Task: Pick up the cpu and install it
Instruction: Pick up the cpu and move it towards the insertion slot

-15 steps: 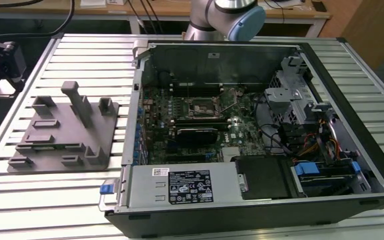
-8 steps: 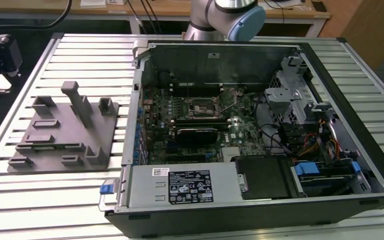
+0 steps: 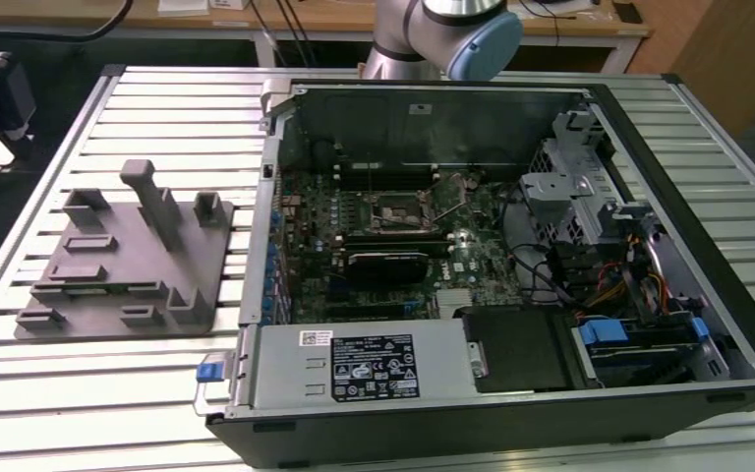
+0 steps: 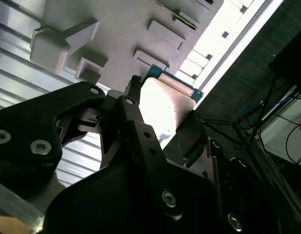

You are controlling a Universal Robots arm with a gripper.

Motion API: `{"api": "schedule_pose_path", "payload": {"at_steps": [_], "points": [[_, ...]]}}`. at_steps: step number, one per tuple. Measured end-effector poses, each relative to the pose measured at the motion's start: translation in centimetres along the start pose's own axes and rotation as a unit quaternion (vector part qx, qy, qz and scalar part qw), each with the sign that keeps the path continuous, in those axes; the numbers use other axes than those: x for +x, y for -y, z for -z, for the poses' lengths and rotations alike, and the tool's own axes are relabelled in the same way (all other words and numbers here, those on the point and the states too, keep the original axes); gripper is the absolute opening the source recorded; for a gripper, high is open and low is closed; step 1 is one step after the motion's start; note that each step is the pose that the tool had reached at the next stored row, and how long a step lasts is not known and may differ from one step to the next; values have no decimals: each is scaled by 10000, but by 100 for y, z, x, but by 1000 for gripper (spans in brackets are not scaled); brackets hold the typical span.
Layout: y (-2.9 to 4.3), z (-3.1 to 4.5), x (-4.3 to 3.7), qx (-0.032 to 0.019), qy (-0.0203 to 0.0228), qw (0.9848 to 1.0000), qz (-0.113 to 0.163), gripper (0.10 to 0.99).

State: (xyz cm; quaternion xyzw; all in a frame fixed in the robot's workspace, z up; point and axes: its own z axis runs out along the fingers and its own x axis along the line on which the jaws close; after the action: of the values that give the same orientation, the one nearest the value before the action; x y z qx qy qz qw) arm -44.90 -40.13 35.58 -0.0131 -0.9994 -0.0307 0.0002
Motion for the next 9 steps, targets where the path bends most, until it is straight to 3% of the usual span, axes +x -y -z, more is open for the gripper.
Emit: {"api": "schedule_pose_path", "payload": {"at_steps": [9], "points": [[-11, 168, 0, 0, 2, 10000, 0, 541]]}}
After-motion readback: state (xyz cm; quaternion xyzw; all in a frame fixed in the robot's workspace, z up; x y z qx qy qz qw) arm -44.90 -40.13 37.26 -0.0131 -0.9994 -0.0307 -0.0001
